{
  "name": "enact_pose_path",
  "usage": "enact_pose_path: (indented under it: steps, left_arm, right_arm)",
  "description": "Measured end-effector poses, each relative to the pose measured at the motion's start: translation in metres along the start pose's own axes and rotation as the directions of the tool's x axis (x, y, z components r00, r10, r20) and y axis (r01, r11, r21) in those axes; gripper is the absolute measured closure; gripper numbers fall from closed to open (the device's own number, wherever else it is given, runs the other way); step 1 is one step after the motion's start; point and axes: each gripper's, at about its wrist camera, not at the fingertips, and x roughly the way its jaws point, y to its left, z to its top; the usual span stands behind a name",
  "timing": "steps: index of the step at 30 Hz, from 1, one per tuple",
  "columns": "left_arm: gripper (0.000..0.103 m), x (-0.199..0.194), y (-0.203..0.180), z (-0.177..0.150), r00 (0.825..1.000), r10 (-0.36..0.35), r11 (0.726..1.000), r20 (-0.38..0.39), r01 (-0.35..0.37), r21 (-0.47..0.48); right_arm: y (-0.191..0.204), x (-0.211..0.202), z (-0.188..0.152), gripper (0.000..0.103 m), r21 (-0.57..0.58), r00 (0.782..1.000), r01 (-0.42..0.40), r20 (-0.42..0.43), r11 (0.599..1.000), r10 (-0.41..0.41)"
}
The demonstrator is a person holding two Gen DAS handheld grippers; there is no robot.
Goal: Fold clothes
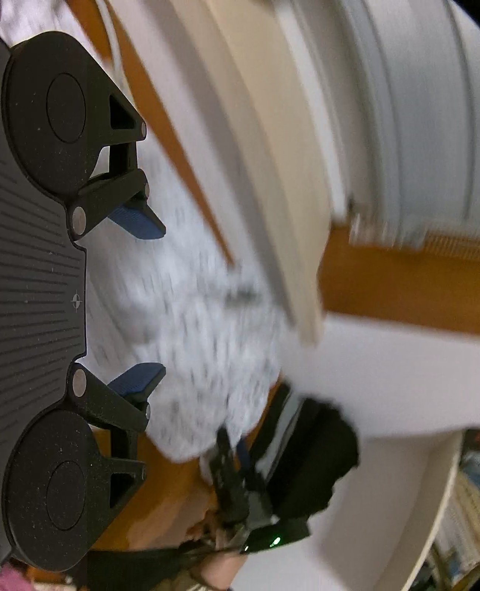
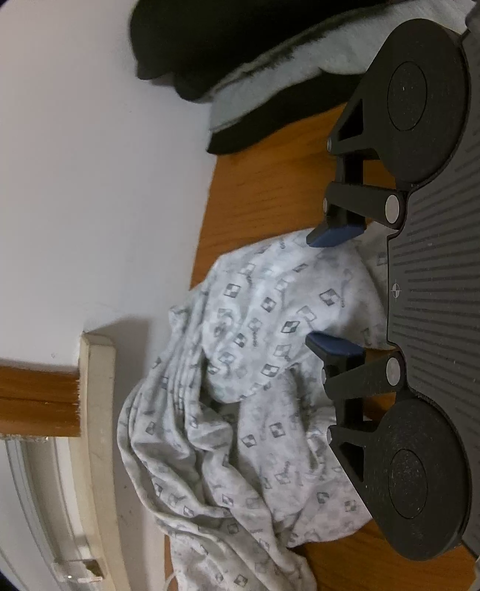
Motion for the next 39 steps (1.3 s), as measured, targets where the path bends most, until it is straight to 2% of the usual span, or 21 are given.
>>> enact_pose_path:
  steps: [2, 3, 4, 5, 6, 7, 8, 12, 17, 23, 25, 29, 30, 33, 35, 39]
  left_arm:
    - [0.038, 0.025, -0.016, 0.001, 0.996, -0.051, 0.998, -0.068, 0.053, 0.037]
    - [0.04, 0.035, -0.022, 0.001, 0.994, -0.055, 0.997, -0.095, 0.061, 0.055]
    - [0.046, 0.042, -0.026, 0.001, 0.993, -0.045, 0.996, -0.107, 0.053, 0.076]
    - [0.063, 0.047, -0.03, 0.0, 0.993, -0.032, 0.994, -0.113, 0.043, 0.1]
    - [0.073, 0.047, -0.029, 0.001, 0.994, -0.023, 0.994, -0.105, 0.035, 0.108]
    - [0.093, 0.044, -0.025, 0.003, 0.996, -0.017, 0.994, -0.091, 0.027, 0.11]
    - [0.101, 0.042, -0.022, 0.005, 0.997, -0.011, 0.994, -0.078, 0.019, 0.111]
    - [0.101, 0.002, 0.018, 0.024, 0.997, 0.061, 0.997, 0.054, -0.063, 0.043]
    - [0.101, -0.026, 0.052, 0.042, 0.981, 0.158, 0.987, 0.117, -0.16, 0.01]
    - [0.101, -0.051, 0.073, 0.054, 0.958, 0.187, 0.982, 0.217, -0.181, -0.047]
    - [0.101, -0.057, 0.069, 0.056, 0.956, 0.176, 0.984, 0.233, -0.171, -0.044]
    - [0.101, -0.051, 0.063, 0.046, 0.966, 0.155, 0.988, 0.206, -0.151, -0.034]
    - [0.101, -0.049, 0.061, 0.043, 0.969, 0.149, 0.989, 0.199, -0.145, -0.032]
    - [0.101, -0.043, 0.056, 0.035, 0.976, 0.132, 0.991, 0.175, -0.13, -0.026]
    - [0.101, -0.039, 0.052, 0.03, 0.98, 0.121, 0.993, 0.16, -0.119, -0.022]
    - [0.101, -0.031, 0.046, 0.019, 0.987, 0.099, 0.995, 0.128, -0.098, -0.014]
  right_arm:
    - [-0.004, -0.004, 0.0, 0.083, 0.007, 1.0, -0.014, 0.009, 1.0, 0.014]
    - [-0.006, -0.006, 0.0, 0.084, 0.011, 1.0, -0.021, 0.014, 1.0, 0.021]
    - [-0.007, -0.012, 0.002, 0.087, 0.009, 0.999, -0.005, 0.04, 1.0, 0.004]
    - [-0.009, -0.019, 0.005, 0.089, 0.007, 0.997, 0.02, 0.073, 1.0, -0.02]
    - [-0.011, -0.027, 0.01, 0.089, 0.009, 0.993, 0.039, 0.108, 0.999, -0.04]
    - [-0.013, -0.035, 0.015, 0.09, 0.007, 0.987, 0.068, 0.143, 0.998, -0.068]
    - [-0.015, -0.042, 0.021, 0.091, -0.003, 0.98, 0.103, 0.173, 0.995, -0.101]
    - [-0.026, -0.06, 0.046, 0.091, -0.032, 0.938, 0.228, 0.274, 0.973, -0.211]
    - [-0.049, -0.098, 0.059, 0.091, 0.021, 0.907, 0.255, 0.34, 0.967, -0.247]
    - [-0.068, -0.162, 0.038, 0.092, 0.043, 0.866, 0.364, 0.353, 0.93, -0.355]
    - [-0.076, -0.188, 0.024, 0.092, 0.068, 0.855, 0.392, 0.342, 0.917, -0.391]
    - [-0.085, -0.237, -0.016, 0.092, 0.111, 0.836, 0.44, 0.312, 0.891, -0.451]
    - [-0.087, -0.247, -0.025, 0.092, 0.122, 0.837, 0.443, 0.299, 0.888, -0.459]
    - [-0.091, -0.254, -0.046, 0.089, 0.164, 0.893, 0.368, 0.211, 0.915, -0.397]
    - [-0.09, -0.249, -0.058, 0.08, 0.192, 0.925, 0.309, 0.165, 0.931, -0.341]
    - [-0.077, -0.234, -0.061, 0.072, 0.23, 0.958, 0.182, 0.177, 0.956, -0.225]
